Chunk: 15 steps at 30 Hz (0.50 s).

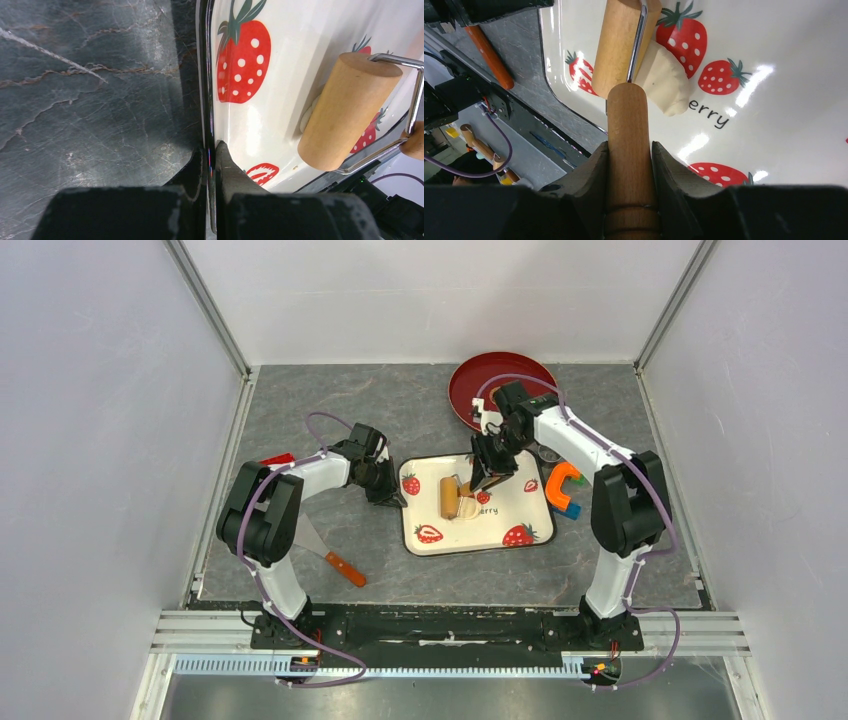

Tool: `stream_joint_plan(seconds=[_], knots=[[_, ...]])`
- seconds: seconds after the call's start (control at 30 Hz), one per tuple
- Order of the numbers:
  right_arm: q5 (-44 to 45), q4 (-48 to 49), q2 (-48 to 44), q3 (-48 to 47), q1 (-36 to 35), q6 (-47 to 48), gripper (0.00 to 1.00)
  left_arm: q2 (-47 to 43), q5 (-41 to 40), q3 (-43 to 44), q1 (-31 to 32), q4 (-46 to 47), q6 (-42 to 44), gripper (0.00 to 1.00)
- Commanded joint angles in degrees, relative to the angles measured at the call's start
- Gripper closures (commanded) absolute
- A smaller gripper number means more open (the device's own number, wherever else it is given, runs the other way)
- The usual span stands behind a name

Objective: Roll out the dumpling wrappers from the dough

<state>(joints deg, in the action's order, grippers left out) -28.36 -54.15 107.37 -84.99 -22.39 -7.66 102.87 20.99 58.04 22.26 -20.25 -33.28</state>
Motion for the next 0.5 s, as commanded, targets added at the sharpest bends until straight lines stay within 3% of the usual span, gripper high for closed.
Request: stream_joint_plan(seconds=[0.0,0.27,0.47], knots=[[15.76,-0.58,5.83,4.22,-2.91,1.91,1.0,2.16,-0.73,0.58,2.79,1.58,2.59,0.98],[17.46,-1.2,6.15,3.3,-3.84,2.08,1.0,2.12,-0.82,0.49,2.88,1.54,2.55,0.98],[12.44,-1.88,4.66,-3.9,-6.76,4.73,1.0,2.16,-1.09,0.49,3.01,1.44,2.59,0.98]])
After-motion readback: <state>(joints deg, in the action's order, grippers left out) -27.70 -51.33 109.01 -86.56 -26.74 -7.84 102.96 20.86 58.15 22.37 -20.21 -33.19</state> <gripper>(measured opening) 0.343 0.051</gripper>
